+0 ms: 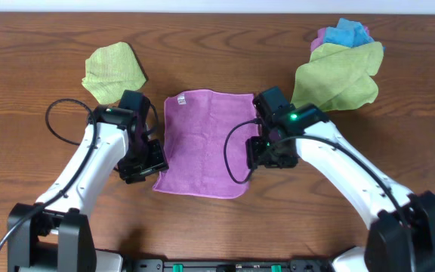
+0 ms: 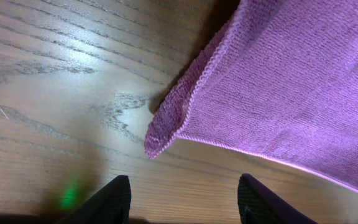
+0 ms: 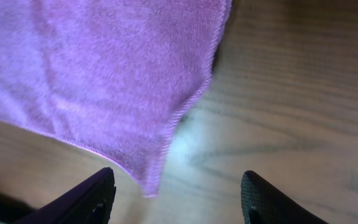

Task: Fold the cloth
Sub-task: 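Release the cloth and move both grippers to its near edge corners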

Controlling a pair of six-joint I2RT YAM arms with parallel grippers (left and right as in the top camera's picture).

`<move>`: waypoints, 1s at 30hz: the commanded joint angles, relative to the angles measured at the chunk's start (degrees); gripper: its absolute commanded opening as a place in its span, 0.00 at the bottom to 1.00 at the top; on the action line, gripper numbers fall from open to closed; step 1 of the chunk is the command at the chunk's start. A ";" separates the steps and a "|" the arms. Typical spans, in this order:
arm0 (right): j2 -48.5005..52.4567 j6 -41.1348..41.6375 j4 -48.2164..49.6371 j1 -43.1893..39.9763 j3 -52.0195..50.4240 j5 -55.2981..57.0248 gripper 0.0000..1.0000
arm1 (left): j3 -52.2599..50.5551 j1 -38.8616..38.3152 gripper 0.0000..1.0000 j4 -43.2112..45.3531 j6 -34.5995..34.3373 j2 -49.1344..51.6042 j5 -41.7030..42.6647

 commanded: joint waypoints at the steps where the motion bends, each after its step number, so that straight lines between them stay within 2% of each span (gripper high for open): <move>1: -4.22 2.25 -1.95 -0.11 -0.31 -0.94 0.65 | -0.39 0.24 0.57 -0.48 -0.11 -2.32 -1.03; 7: -9.22 2.75 -8.61 -0.04 -0.59 -0.87 0.63 | -0.55 1.64 0.57 -2.27 -0.50 -4.50 -1.92; 12: -10.60 6.67 -7.76 -0.04 -4.66 -0.92 0.60 | -3.32 4.11 0.55 -3.13 -0.52 -5.55 -2.84; 20: -19.15 10.67 3.85 -0.04 -18.60 -8.59 0.61 | -11.76 7.32 0.58 3.76 -0.55 -8.11 8.22; 24: -22.56 11.98 12.22 -0.04 -23.06 -11.47 0.68 | -15.98 7.32 0.62 8.48 -1.22 -8.09 13.11; 26: -22.38 13.55 14.21 -0.04 -24.22 -11.58 0.75 | -16.98 7.32 0.97 9.60 -1.40 -8.09 13.35; 27: -22.36 14.58 15.21 -0.04 -24.83 -11.61 0.83 | -17.31 7.32 0.95 9.99 -1.40 -8.09 13.33; 30: -22.18 17.44 18.97 -0.11 -26.84 -11.63 0.84 | -18.58 7.32 0.95 11.19 -1.40 -8.09 13.29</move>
